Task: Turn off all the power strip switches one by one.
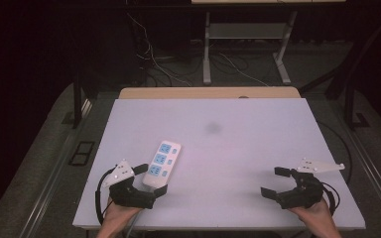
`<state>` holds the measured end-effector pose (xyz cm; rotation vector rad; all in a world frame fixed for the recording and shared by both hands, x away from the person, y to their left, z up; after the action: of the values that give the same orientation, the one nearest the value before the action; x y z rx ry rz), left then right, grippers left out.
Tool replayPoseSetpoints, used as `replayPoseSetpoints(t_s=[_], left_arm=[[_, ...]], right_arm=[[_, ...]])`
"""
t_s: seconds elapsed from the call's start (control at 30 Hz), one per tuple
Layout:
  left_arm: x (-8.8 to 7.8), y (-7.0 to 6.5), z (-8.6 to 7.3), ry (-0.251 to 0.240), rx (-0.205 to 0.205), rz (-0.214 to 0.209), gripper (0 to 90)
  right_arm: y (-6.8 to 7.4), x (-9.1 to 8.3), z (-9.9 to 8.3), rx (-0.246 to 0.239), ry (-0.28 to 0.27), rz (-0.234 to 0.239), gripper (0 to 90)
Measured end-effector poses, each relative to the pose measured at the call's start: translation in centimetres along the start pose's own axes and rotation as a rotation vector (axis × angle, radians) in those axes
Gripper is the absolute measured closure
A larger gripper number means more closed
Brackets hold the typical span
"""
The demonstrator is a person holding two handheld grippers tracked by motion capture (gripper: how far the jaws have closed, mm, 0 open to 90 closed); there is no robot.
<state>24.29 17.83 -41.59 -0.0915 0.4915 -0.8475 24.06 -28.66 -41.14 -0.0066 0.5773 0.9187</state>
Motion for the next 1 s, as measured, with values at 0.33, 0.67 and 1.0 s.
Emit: replayPoseSetpoints(t_s=[0.33, 0.67, 1.0], left_arm=[[0.13, -0.01, 0.01, 0.011, -0.001, -0.011, 0.0], [0.31, -0.16, 0.07, 0.021, -0.005, -0.014, 0.0], [0.29, -0.12, 0.65, 0.051, -0.004, -0.013, 0.0]], right_arm=[[0.17, 0.07, -0.06, -0.015, 0.007, 0.011, 0.5], [0.13, 0.05, -0.22, -0.012, 0.015, 0.01, 0.5], [0.09, -0.03, -0.33, -0.008, 0.016, 0.006, 0.5]])
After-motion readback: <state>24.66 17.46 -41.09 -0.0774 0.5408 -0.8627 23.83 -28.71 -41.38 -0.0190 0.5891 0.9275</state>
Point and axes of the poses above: each handheld gripper's, and its own axes: x roughly forward along the jaws, z roughly out of its top, y roughly to its left, the point moved 1 cm from there along x, roughly forward along the jaws, and after that the axes turned 5 degrees about -x, right-handed, at the moved point
